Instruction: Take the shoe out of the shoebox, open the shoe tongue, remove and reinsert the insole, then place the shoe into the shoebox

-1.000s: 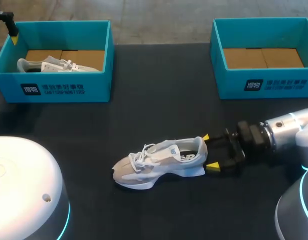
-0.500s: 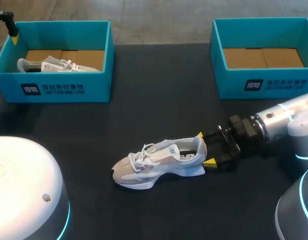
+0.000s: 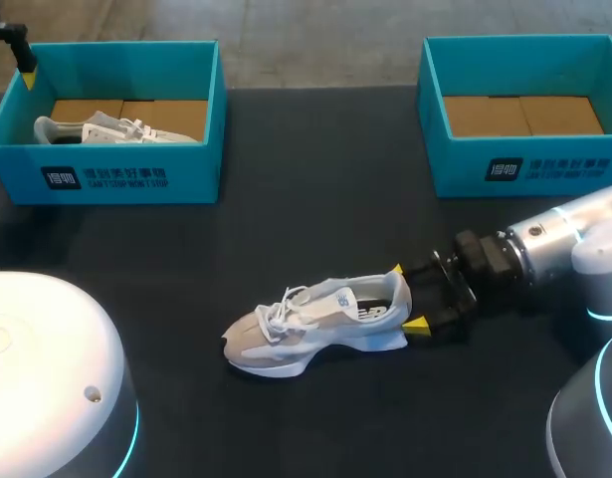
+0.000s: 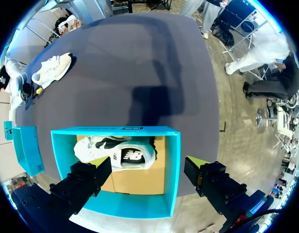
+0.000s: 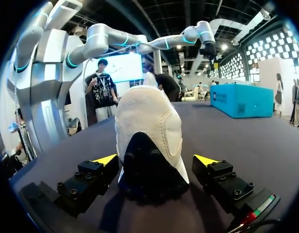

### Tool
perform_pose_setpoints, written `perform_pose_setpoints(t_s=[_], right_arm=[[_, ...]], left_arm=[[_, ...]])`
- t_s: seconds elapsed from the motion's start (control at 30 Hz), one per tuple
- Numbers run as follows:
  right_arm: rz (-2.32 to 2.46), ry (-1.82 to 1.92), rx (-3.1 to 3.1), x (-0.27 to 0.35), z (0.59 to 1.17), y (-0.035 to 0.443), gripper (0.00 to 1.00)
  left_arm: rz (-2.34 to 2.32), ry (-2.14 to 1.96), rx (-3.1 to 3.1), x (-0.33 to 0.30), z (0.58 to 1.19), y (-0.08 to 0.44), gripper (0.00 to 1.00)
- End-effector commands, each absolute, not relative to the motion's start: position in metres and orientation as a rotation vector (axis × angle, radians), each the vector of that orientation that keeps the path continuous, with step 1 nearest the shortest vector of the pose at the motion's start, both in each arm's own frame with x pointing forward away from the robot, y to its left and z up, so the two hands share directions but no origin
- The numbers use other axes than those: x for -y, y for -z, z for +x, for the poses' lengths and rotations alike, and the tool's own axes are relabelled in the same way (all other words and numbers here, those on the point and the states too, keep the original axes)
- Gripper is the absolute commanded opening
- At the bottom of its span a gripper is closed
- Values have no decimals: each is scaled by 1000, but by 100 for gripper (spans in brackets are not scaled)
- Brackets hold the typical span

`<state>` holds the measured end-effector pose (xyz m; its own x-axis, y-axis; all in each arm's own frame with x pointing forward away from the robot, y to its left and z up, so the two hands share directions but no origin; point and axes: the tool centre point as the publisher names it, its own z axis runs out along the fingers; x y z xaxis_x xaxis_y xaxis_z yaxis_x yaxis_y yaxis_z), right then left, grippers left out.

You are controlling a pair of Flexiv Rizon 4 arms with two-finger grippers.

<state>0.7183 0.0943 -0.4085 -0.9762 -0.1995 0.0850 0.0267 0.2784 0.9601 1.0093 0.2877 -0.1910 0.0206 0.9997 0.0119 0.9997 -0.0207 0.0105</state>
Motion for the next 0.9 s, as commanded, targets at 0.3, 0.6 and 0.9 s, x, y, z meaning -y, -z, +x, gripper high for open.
perform_pose_setpoints(t_s=[0.3, 0.6, 0.9], right_arm=[[169, 1808, 2400, -98, 712, 407, 100], [212, 1817, 2424, -102, 712, 404, 100], [218, 1796, 2416, -106, 715, 400, 100]], left_arm=[[-2243, 29, 2195, -288, 1009, 190, 100], [-2243, 29, 2195, -288, 1009, 190, 100], [-2243, 29, 2195, -288, 1009, 190, 100]])
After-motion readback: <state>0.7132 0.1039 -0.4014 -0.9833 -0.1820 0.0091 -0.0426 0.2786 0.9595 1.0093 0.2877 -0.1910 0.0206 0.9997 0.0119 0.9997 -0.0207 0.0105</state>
